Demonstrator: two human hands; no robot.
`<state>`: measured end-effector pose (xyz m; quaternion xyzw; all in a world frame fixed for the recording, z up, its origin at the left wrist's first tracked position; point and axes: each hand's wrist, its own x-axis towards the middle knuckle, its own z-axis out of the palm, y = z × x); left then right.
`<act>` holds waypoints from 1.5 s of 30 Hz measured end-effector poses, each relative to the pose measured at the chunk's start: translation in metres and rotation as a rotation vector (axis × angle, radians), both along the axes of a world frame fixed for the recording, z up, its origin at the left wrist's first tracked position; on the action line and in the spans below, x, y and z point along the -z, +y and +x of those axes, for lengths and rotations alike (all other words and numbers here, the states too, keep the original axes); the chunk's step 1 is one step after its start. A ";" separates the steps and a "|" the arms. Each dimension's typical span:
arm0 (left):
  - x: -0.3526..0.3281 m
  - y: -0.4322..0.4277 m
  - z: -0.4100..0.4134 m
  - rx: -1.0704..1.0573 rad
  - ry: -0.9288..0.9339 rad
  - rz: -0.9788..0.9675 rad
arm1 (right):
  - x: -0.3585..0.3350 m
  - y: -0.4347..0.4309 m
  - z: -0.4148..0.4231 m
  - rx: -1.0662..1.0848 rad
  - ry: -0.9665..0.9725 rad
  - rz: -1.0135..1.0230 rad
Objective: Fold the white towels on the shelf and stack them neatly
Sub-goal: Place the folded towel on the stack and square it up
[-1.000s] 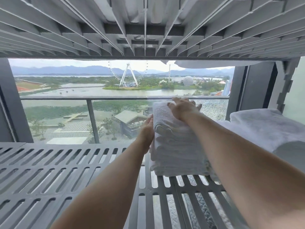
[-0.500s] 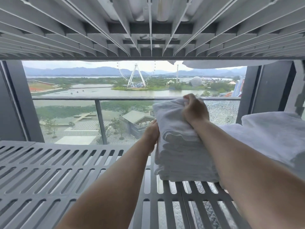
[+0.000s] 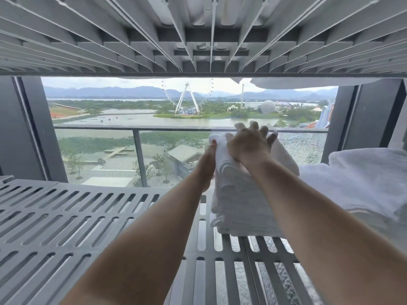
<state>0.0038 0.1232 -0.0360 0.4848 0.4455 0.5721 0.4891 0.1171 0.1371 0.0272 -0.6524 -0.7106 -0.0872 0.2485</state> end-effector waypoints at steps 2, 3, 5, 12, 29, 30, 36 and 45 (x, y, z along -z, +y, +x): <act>-0.006 0.002 0.003 0.073 0.038 -0.039 | 0.008 -0.005 -0.003 -0.031 -0.016 -0.099; -0.008 0.003 0.003 0.091 0.040 -0.046 | 0.013 -0.005 -0.001 -0.043 0.023 -0.151; -0.004 0.005 -0.002 0.072 0.079 -0.040 | 0.021 -0.003 0.006 -0.058 0.112 -0.219; 0.065 -0.012 -0.011 -0.047 -0.058 -0.186 | 0.022 0.001 0.006 0.030 0.139 -0.298; 0.072 -0.034 0.018 0.028 -0.266 -0.194 | 0.052 -0.061 0.016 -0.196 0.285 0.355; 0.074 -0.034 0.016 0.027 -0.282 -0.194 | 0.054 -0.066 0.019 -0.267 0.270 0.401; 0.073 -0.037 0.010 0.089 -0.344 -0.150 | 0.084 -0.081 0.054 -0.470 -0.069 0.686; 0.077 -0.041 0.012 0.118 -0.395 -0.081 | 0.126 -0.080 0.058 -0.404 -0.262 0.649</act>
